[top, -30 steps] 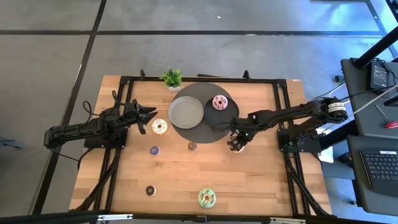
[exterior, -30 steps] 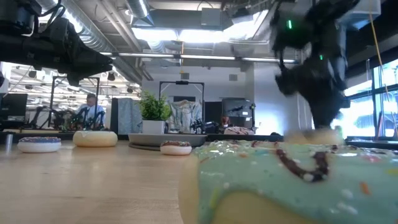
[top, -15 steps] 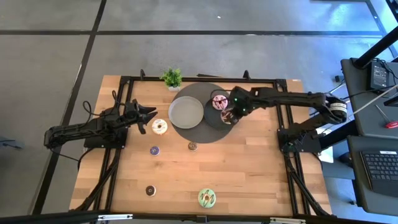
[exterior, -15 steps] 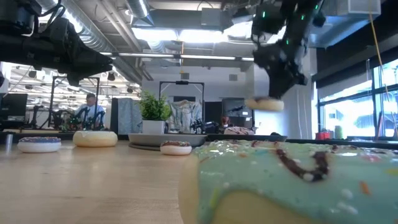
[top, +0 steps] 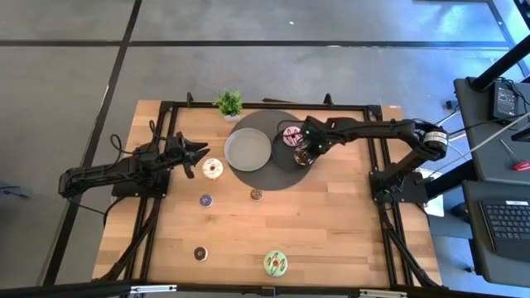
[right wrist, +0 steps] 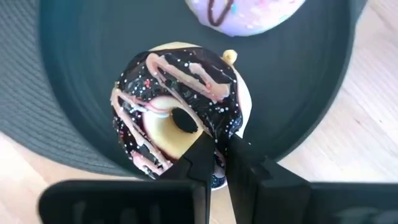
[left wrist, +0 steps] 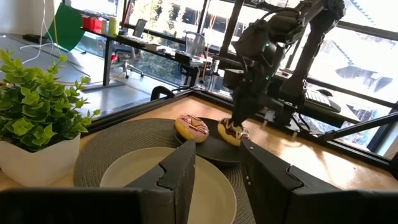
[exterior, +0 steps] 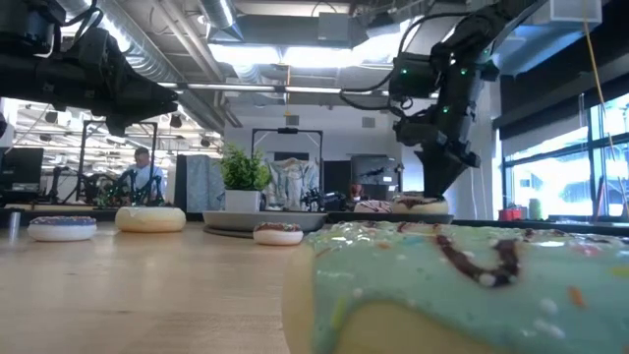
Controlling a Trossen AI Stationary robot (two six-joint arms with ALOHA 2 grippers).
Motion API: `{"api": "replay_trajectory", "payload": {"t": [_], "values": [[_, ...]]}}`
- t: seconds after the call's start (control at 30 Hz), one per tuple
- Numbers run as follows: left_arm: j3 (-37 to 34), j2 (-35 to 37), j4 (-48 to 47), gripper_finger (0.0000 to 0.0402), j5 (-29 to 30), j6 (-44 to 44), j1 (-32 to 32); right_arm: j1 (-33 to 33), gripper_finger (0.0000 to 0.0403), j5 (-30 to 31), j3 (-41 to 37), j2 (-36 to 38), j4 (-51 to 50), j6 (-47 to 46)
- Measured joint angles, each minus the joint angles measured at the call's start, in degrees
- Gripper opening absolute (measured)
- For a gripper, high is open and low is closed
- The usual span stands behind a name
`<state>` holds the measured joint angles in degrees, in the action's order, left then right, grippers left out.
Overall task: Pick & Place donuts
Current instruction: Put the big black donut on the black plate
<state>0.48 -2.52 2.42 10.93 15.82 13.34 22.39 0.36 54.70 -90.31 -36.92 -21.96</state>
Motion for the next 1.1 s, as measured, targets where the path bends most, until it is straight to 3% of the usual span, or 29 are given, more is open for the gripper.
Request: {"api": "replay_trajectory", "payload": {"t": [0.77, 1.1], "values": [[-0.01, 0.00, 0.00, 0.0123, 0.01, -0.01, 0.00, 0.74, 0.0041, 0.06, 0.00, -0.04, -0.13, 4.29], [0.01, 0.01, 0.00, 0.0123, -0.04, -0.03, 0.00, 0.74, 0.0116, 0.65, 0.00, -0.04, -0.16, 3.76]]}}
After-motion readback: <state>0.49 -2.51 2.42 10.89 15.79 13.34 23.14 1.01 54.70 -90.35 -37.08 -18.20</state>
